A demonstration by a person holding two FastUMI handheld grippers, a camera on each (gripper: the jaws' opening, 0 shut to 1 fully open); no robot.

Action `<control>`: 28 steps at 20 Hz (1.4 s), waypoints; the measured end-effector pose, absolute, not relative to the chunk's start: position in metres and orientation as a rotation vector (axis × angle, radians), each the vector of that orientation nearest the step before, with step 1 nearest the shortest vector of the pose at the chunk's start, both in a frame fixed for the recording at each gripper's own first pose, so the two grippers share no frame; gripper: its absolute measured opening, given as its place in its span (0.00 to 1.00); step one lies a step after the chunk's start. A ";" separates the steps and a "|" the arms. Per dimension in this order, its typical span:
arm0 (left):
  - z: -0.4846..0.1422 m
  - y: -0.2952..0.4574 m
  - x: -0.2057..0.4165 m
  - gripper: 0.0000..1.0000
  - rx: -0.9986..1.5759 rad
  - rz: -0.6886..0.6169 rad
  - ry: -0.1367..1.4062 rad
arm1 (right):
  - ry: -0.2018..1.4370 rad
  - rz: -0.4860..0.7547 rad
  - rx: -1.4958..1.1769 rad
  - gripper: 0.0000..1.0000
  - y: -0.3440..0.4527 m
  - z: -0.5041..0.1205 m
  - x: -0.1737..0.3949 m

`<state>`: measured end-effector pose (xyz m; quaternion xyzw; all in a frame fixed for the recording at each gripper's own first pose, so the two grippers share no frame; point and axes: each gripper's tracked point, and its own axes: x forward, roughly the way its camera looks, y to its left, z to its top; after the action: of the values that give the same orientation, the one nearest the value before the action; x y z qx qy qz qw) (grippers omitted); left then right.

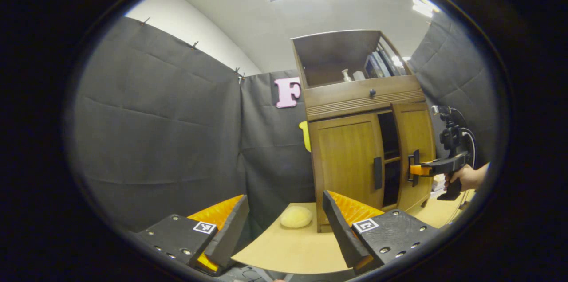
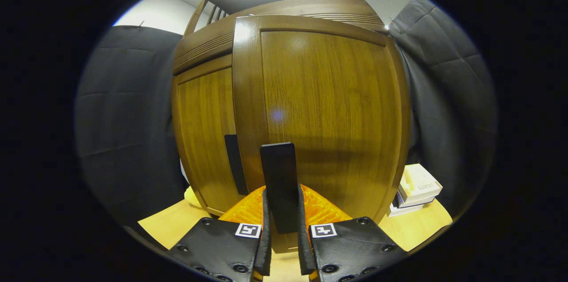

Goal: Open the right door of the double-door shoe cabinet with the right hand, and open the left door with the left hand.

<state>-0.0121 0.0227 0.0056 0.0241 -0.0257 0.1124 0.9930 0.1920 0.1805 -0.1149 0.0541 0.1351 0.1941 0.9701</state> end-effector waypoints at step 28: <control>0.031 0.010 -0.028 0.96 0.002 -0.043 -0.054 | 0.291 0.266 0.073 0.22 0.024 -0.107 0.119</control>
<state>-0.0280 0.0097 0.0308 0.0008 -0.0268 -0.0213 0.9994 0.1194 0.0241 -0.1069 0.0361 0.1445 0.1320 0.9800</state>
